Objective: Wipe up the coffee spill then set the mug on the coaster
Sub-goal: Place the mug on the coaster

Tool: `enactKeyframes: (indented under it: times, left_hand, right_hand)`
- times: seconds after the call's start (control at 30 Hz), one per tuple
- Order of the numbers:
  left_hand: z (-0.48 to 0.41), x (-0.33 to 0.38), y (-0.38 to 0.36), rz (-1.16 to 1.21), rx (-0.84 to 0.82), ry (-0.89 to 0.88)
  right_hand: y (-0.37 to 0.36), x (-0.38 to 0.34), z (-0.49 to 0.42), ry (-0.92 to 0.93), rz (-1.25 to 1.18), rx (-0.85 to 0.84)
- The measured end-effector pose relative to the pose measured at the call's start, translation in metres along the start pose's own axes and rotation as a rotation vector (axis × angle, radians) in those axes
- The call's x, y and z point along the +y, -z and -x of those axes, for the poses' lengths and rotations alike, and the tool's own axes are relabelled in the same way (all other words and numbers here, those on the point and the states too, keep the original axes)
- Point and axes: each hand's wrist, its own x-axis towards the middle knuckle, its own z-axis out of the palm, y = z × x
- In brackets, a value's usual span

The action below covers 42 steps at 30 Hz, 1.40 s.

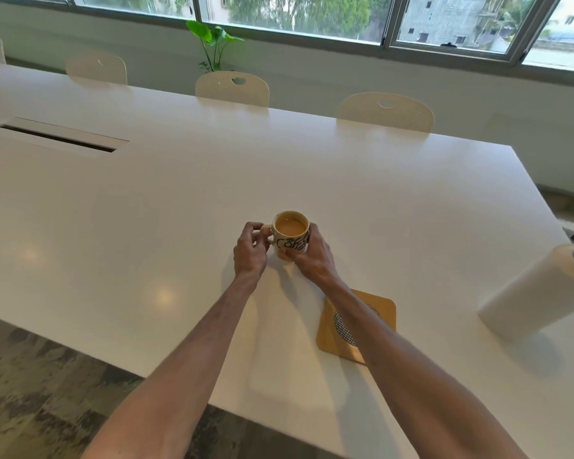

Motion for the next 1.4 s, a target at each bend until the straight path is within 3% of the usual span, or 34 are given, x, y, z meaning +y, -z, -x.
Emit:
enactKeyframes:
  times: [0.33,0.87,1.4]
  left_hand:
    - [0.040,0.012,-0.011,0.155,-0.139,-0.052]
    - [0.114,0.020,-0.037,0.192,-0.369,-0.081]
    - [0.157,0.009,-0.044,0.166,-0.449,-0.077]
  right_hand:
    - [0.032,0.002,0.041,0.016,0.004,0.107]
    - [0.083,0.027,0.132,-0.089,0.042,0.272]
    - [0.094,0.043,0.183,-0.182,0.063,0.304]
